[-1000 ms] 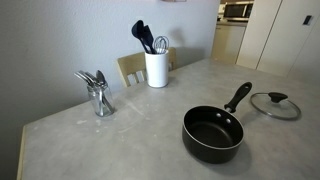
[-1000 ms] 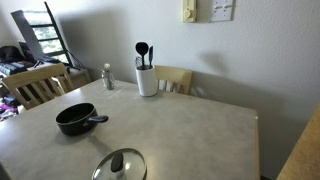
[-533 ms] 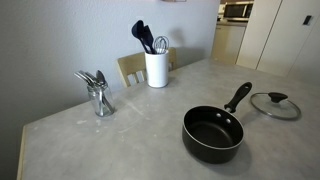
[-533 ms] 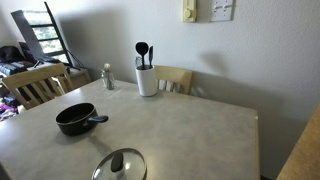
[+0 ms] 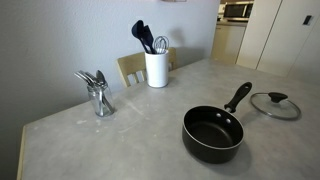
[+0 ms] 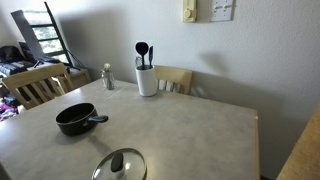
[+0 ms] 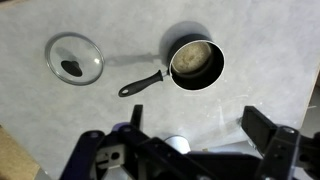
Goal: Close the pot with the lid
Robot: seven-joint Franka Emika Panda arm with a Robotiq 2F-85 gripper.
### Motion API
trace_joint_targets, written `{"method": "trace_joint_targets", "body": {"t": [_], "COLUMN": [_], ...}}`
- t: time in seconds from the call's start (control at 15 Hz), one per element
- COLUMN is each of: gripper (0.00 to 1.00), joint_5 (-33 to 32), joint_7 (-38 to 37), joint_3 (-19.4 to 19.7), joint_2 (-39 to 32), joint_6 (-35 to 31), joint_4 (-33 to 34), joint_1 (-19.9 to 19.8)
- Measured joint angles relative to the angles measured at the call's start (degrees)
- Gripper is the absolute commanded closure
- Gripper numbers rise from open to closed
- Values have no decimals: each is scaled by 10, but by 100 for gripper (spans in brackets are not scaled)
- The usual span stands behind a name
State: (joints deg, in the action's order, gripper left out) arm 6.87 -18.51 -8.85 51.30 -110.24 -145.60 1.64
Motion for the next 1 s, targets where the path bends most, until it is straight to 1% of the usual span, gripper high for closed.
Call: {"method": "trace_joint_targets", "body": {"t": [0.33, 0.53, 0.67, 1.0], "gripper": [0, 0, 0, 0], "joint_5": [-1, -2, -2, -5], "joint_7": [0, 8, 40, 167], "joint_3": [0, 15, 42, 125], "joint_2": [0, 0, 0, -21], "joint_6": [0, 0, 0, 7], "joint_4": [0, -7, -22, -57], "joint_1": [0, -5, -6, -6]}}
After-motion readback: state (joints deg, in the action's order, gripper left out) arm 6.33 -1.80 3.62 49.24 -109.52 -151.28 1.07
